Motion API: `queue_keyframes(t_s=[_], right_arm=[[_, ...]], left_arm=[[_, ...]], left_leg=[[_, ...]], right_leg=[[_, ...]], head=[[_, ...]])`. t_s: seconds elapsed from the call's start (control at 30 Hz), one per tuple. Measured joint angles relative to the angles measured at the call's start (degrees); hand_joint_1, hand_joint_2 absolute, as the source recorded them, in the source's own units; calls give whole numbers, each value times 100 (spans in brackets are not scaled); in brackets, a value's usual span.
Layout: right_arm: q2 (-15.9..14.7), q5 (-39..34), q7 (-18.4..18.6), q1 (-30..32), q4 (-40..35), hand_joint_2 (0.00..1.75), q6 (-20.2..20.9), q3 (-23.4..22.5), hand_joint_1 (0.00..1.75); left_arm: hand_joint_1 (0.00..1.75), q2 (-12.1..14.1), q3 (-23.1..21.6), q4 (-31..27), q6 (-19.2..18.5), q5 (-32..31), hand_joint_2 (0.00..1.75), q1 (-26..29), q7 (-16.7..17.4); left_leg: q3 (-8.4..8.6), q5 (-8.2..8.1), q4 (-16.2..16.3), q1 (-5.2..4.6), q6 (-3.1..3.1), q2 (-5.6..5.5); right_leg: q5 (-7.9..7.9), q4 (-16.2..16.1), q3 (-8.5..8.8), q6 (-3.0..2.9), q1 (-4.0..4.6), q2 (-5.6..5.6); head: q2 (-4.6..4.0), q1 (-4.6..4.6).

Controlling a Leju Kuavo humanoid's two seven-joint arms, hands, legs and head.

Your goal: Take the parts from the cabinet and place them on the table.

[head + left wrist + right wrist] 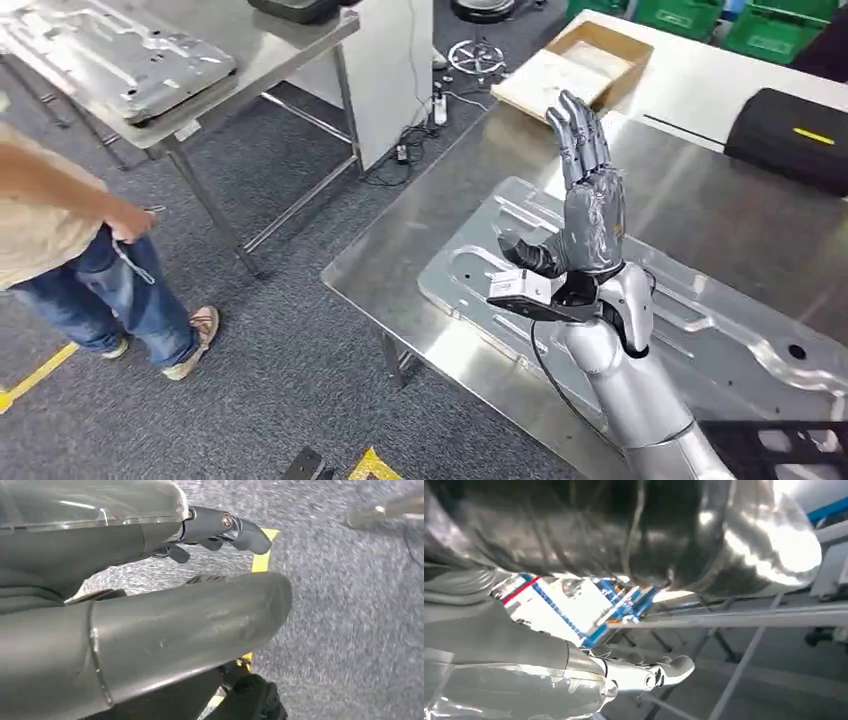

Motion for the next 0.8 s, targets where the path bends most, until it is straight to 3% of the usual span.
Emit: queue_keyframes(t_s=[0.03,0.07,0.1,0.2,0.23,0.27,0.3,0.37,0.4,0.43,0.47,0.5,0.53,0.57,0.6,0.7,0.73,0.77,0.8], right_arm=[[33,-24,-18,-27,9,0,0,24,0],[70,-26,-20,-63,26,0,-2,55,0],[88,-26,-20,-99,42,0,-4,70,0],[151,-26,-24,-137,88,0,-11,125,0],[166,-26,-24,-152,96,0,-13,133,0],[169,-26,-26,-163,107,0,-22,138,0],[169,-37,-29,-170,116,0,-35,138,0],[169,-64,-61,-154,147,0,-50,140,0],[169,-81,-79,-151,164,0,-57,140,0],[169,-96,-88,-151,179,0,-72,140,0],[166,-96,-96,-154,179,0,-85,140,0],[160,-96,-103,-159,179,0,-105,138,0],[158,-94,-109,-170,177,0,-125,138,0],[136,-94,-114,-178,177,0,-136,136,0],[129,-94,-114,-177,162,0,-144,133,0],[109,-92,-116,-191,133,0,-157,122,0],[110,-92,-116,-193,123,0,-157,118,0],[112,-90,-116,-195,116,0,-157,120,0],[110,-79,-120,-198,101,0,-160,120,0]], left_arm=[[0,20,9,0,15,33,0,14,-18],[0,37,13,0,35,44,0,25,-35],[0,52,15,0,44,59,0,35,-53],[0,90,22,0,50,72,0,115,-70],[0,96,31,0,57,81,0,137,-72],[0,102,35,0,57,87,0,138,-85],[0,107,42,0,57,92,0,126,-94],[0,109,57,0,57,99,0,109,-118],[0,114,59,0,55,105,0,111,-120],[0,120,63,0,48,120,0,117,-120],[0,127,66,0,44,123,0,118,-120],[0,129,66,0,42,127,0,114,-120],[0,129,68,0,42,125,0,108,-118],[0,127,68,0,42,116,0,109,-116],[0,129,68,0,42,110,0,86,-107],[0,138,70,0,44,85,0,115,-81],[0,171,74,0,46,85,0,129,-77],[0,173,76,0,44,75,0,135,-74],[0,175,76,0,46,77,0,123,-74]], left_leg=[[278,207,-519,-7,26,145],[375,95,-723,-86,55,372],[374,138,-746,-87,117,280],[351,152,-770,-94,188,89],[400,189,-831,-32,241,28],[400,196,-839,-34,269,-20],[393,201,-836,-34,303,-61],[388,202,-833,-41,329,-184],[385,201,-820,-44,330,-258],[386,198,-808,-43,329,-335],[388,194,-795,-43,323,-409],[391,184,-777,-42,308,-486],[392,172,-754,-41,292,-554],[364,159,-737,-29,269,-602],[326,153,-682,-62,234,-658],[284,207,-755,1,108,-841],[273,193,-739,-21,81,-853],[236,96,-602,-57,48,-492],[93,-101,-300,-44,18,-286]], right_leg=[[-25,4,33,17,3,-54],[-44,4,50,49,42,-95],[-50,10,43,76,55,-129],[-70,-22,102,160,69,-308],[-133,16,100,210,28,-227],[-257,179,45,220,22,37],[-466,521,-118,224,13,216],[-841,1419,-567,239,10,367],[-872,1688,-725,244,10,386],[-754,1669,-749,242,9,388],[-534,1419,-663,234,5,395],[-241,968,-473,220,-4,434],[34,460,-256,201,-17,587],[35,173,-132,169,-39,912],[23,53,-122,179,-52,963],[31,78,-103,127,5,789],[66,2,-68,78,-76,690],[74,-37,-30,55,-65,621],[68,-47,-17,-5,-56,541]], head=[[0,0],[0,0],[0,4],[0,2],[0,2],[0,2],[0,4],[0,4],[0,4],[0,4],[0,4],[0,4],[0,4],[0,4],[0,2],[0,7],[0,4],[0,-17],[0,-48]])
